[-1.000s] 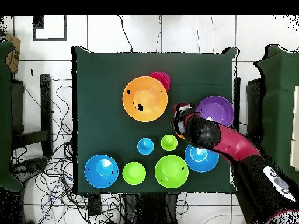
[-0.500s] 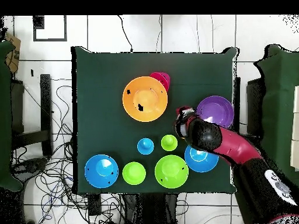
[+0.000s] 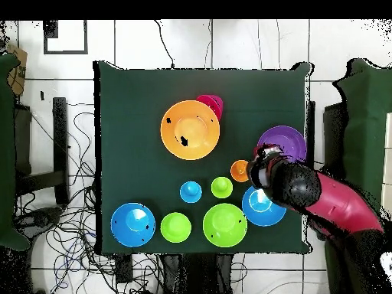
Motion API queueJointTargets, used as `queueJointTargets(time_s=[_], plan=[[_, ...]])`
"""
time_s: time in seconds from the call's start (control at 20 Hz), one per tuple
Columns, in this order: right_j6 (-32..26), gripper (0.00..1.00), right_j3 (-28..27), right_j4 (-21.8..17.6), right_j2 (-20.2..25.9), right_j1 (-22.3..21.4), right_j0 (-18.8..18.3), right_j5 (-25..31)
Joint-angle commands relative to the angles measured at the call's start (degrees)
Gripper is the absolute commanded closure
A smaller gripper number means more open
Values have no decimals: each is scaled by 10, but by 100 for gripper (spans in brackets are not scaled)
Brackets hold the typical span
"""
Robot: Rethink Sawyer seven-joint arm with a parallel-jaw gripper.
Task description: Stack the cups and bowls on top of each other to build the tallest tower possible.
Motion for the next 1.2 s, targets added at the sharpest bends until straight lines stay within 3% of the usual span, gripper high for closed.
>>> queueJointTargets(time_s=[0.05,0.15,0.3,0.55,0.75,1.2], plan=[[-55,0,-11,-63,-14,38,25,31],[-39,0,-26,-75,-27,73,42,11],[-22,0,-34,-80,-45,91,64,16],[-20,0,-41,-58,-28,155,55,-9],[-10,0,-78,-72,-42,209,70,-59],[-13,0,-128,-70,-41,266,80,-131]])
